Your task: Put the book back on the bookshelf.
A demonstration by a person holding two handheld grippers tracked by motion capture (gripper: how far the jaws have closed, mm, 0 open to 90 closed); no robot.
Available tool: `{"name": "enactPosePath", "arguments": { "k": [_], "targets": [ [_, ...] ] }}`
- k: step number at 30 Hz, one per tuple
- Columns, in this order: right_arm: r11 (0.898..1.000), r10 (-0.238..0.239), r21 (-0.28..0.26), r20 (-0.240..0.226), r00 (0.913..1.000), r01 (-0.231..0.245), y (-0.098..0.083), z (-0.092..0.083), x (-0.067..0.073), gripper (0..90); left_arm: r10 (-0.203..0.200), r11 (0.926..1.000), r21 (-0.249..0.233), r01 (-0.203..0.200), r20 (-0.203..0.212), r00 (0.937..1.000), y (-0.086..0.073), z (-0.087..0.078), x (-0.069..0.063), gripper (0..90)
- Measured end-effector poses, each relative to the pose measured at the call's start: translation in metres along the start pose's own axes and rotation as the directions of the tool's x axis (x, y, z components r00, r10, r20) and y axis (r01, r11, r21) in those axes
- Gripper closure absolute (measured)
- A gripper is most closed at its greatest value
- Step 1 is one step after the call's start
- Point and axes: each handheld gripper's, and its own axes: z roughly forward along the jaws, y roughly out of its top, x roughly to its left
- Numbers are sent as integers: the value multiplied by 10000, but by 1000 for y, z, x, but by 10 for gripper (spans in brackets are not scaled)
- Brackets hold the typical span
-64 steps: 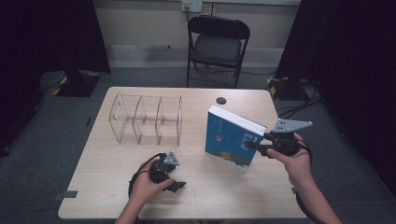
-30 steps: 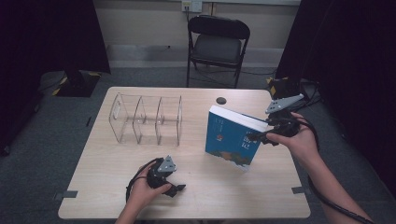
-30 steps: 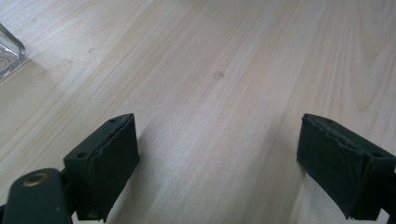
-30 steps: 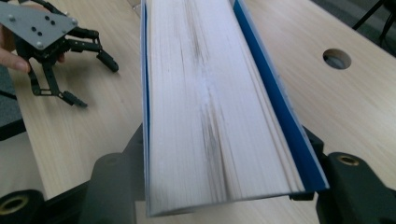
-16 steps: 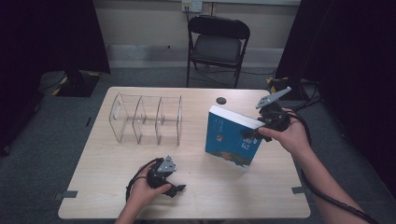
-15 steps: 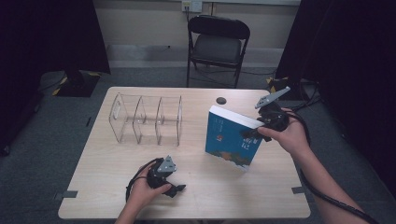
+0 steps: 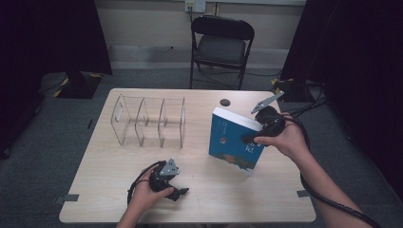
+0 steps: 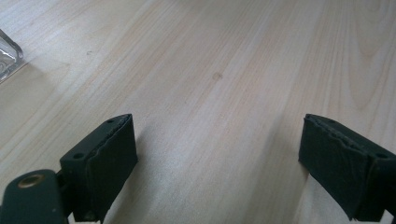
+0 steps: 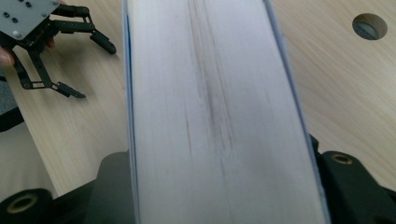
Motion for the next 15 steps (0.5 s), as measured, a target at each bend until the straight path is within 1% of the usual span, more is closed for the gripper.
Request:
{"name": "enactPosePath", "arguments": {
  "k": [1, 2, 3, 4, 6, 9, 10, 13, 15],
  "targets": [
    [10000, 11, 38, -38, 10000, -11, 0, 0, 1, 496, 5, 10000, -5, -5, 7, 10000, 0, 0, 0, 108],
    [9998, -165, -86, 85, 9998, 166, 0, 1, 1, 513, 13, 10000, 1, -13, 10, 10000, 0, 0, 0, 107],
    [9997, -220, -71, 137, 9997, 221, 0, 0, 2, 523, 7, 10000, -7, -7, 10, 10000, 0, 0, 0, 107],
    [9999, -137, -39, 123, 9998, 138, 0, 1, 3, 532, 10, 10000, -13, -10, 12, 10000, 0, 0, 0, 108],
    [9999, -130, 96, 258, 9996, 127, 1, 0, 5, 553, 2, 10000, -53, -2, 18, 10000, 0, 0, 0, 107],
    [9979, -513, 409, 392, 9979, 497, 3, -1, 9, 586, 20, 10000, -19, -20, 40, 10000, 0, 0, 0, 108],
    [9975, -571, 438, 389, 9976, 553, 3, -1, 10, 592, 22, 10000, -13, -22, 44, 10000, 0, 0, 0, 107],
    [9978, -526, 421, 394, 9978, 509, 3, -1, 11, 603, 28, 10000, -42, -28, 72, 10000, 0, 0, 1, 108],
    [9975, -596, 411, 426, 9973, 578, 3, -1, 12, 606, 40, 10000, -43, -40, 92, 9999, 0, 0, 1, 107]
  ]
}}
